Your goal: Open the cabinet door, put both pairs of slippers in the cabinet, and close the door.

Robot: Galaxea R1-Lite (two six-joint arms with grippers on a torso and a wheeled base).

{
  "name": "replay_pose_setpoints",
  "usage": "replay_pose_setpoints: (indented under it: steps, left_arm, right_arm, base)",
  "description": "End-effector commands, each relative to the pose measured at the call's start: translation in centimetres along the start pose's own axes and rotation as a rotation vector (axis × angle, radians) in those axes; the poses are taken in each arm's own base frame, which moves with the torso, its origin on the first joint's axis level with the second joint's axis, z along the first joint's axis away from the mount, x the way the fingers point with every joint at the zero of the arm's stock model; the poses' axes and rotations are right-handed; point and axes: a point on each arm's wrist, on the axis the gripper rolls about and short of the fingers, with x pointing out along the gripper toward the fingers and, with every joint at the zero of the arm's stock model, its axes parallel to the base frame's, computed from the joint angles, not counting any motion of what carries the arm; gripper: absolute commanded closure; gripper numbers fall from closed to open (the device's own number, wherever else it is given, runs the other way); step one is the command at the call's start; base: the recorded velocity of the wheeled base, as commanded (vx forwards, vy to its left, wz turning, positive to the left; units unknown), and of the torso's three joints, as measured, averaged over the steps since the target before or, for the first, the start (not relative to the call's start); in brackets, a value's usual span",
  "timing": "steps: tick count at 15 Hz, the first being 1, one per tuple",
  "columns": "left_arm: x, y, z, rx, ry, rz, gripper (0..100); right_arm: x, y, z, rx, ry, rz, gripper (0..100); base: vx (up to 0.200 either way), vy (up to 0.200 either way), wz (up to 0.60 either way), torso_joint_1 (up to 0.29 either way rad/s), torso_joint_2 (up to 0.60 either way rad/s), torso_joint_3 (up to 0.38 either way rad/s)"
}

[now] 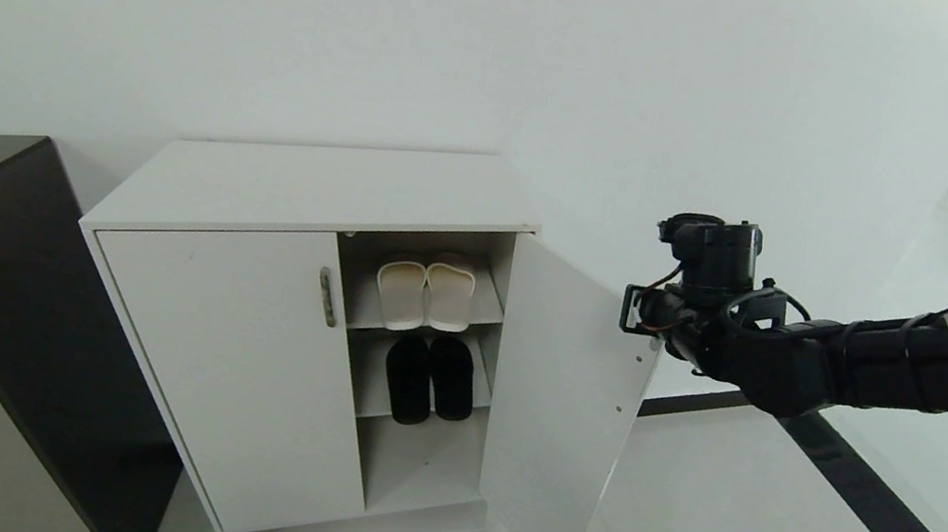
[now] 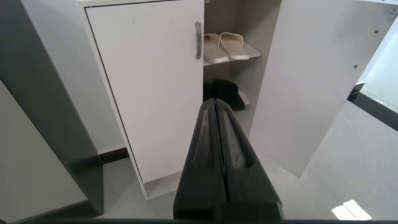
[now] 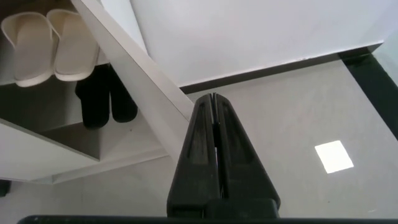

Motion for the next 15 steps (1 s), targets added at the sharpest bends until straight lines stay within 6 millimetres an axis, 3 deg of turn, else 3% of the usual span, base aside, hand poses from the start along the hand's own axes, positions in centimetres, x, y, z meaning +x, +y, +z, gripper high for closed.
replay_pose_setpoints:
  steps: [1,8,12,15]
  left_arm:
    - [0.0,0.0,0.0,0.0,-0.002,0.0,100]
    - [0.0,0.0,0.0,0.0,0.0,0.0,100]
    - [0.0,0.0,0.0,0.001,-0.002,0.0,100]
    - [0.0,0.0,0.0,0.0,0.0,0.0,100]
  right_arm:
    - [0.2,0.1,-0.3,-0.003,0.007,-0.001,100]
    - [-0.5,0.0,-0.6,-0.011,0.022,0.002,100]
    - [-4.4,2.3,-1.0,-0.039,0.037,0.095,100]
    - [-6.8,4.5,-2.4,-0.066,0.053,0.171,100]
  base:
    - [0.0,0.0,0.0,0.0,0.0,0.0]
    - [0.0,0.0,0.0,0.0,0.0,0.0]
    - [0.0,0.0,0.0,0.0,0.0,0.0]
    - [0.0,0.0,0.0,0.0,0.0,0.0]
